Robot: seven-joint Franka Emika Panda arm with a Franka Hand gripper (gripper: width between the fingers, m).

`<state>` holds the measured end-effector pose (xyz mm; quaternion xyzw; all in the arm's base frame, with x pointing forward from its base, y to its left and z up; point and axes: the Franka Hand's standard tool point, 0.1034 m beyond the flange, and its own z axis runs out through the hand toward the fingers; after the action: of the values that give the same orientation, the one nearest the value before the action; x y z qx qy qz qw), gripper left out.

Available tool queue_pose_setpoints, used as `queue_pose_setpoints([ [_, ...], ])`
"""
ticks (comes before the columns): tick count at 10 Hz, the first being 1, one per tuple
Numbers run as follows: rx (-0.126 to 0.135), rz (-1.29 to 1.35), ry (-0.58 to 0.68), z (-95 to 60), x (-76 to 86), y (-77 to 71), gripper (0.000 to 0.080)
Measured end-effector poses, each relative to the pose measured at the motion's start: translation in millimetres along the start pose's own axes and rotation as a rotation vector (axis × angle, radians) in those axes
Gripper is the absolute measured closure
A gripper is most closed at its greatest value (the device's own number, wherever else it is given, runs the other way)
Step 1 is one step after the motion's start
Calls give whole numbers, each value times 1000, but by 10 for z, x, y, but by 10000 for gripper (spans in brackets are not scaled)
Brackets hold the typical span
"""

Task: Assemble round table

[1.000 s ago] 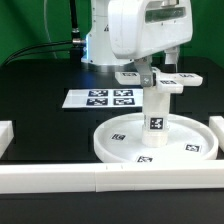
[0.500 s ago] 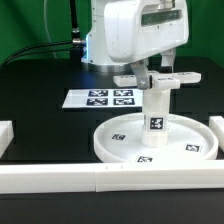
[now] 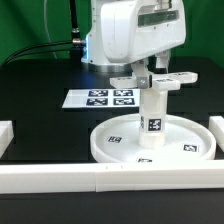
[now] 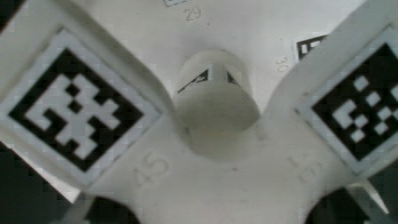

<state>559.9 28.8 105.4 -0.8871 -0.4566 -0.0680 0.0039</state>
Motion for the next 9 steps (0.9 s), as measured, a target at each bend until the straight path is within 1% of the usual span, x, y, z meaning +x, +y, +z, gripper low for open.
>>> queue_pose_setpoints([
  [1, 1, 20, 1, 1, 2, -2, 357],
  [2, 0, 113, 1, 1, 7, -5, 357],
  [3, -9, 194, 9, 3, 7, -14, 357],
  [5, -7, 453, 27, 1, -10, -32, 356],
  [7, -22, 600, 49, 5, 17, -40, 356],
  [9, -14, 720, 54, 4, 21, -40, 356],
])
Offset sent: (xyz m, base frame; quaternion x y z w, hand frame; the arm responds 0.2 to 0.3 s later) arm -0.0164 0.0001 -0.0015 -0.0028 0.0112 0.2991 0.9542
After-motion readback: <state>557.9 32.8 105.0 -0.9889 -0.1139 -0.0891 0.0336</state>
